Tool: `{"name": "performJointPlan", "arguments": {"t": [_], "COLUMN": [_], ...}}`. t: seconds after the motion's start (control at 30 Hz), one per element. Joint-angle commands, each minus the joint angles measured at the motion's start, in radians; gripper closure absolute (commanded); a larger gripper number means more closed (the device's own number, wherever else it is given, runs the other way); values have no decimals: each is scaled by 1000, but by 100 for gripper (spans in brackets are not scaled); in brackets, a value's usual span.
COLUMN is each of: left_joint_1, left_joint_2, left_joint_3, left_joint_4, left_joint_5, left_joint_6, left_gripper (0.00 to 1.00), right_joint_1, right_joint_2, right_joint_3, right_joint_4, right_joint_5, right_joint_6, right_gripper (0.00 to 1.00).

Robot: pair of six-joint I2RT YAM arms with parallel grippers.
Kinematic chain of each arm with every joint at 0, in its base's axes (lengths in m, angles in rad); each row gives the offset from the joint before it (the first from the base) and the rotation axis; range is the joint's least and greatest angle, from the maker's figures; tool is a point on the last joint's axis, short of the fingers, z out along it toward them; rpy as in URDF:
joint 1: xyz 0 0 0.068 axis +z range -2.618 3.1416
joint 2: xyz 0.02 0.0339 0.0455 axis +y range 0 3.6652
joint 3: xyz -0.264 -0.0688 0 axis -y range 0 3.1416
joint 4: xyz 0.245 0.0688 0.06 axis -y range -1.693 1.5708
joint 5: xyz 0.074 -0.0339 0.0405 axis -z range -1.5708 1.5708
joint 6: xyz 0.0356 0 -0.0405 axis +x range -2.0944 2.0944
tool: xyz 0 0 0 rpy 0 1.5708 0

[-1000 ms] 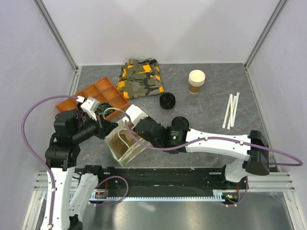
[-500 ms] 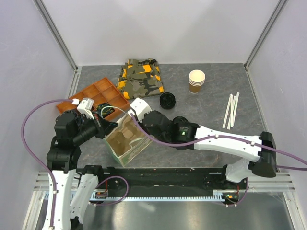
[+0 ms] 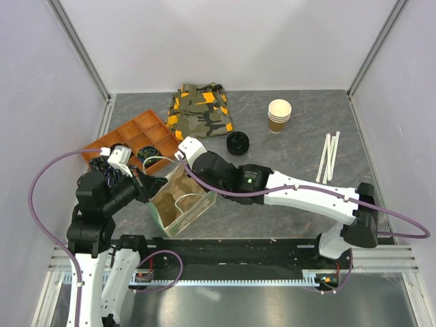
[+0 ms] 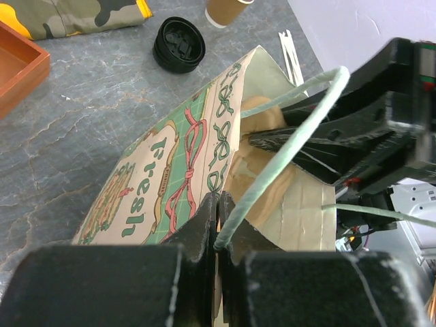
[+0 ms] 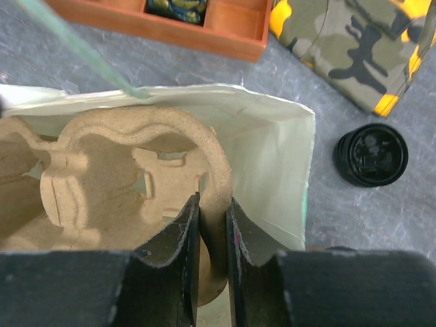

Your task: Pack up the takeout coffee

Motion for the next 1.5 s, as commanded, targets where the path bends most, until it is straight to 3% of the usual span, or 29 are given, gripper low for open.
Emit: {"name": "performJointPlan", "arguments": {"t": [0.0,0.2,0.43,0.67,0.93,1.2,1.47], "left_joint_1": [-6,-4,-3,22,26,33,33], "left_joint_2": [-36,-46,-56,-59,-47,-35,-69], "left_joint_3": [-15,-10,-4,-45,-85,-52,-30], "left_joint_4": [40,35,17,15,9,1,29], "left_joint_5": [-1,-41,-72,-64,-84,-67,36], "left_joint_6": [-2,-35,-51,-75,-88,-80,-25], "left_gripper": [98,98,98,98,98,98,98], "right_joint_1": [1,-18,-32,-18,-9,-9,-13], "right_joint_2": [62,99,135,125,176,107,-3], "right_joint_3": [102,104,167,20,-26,-65,47], "right_joint_4": [-139,-137,-167,-24,20,96,65], "right_joint_5": [24,169,89,93,121,15,-106], "right_joint_6": [92,115,108,75,80,25,-44], "right_gripper": [100,100,100,100,100,100,100]}}
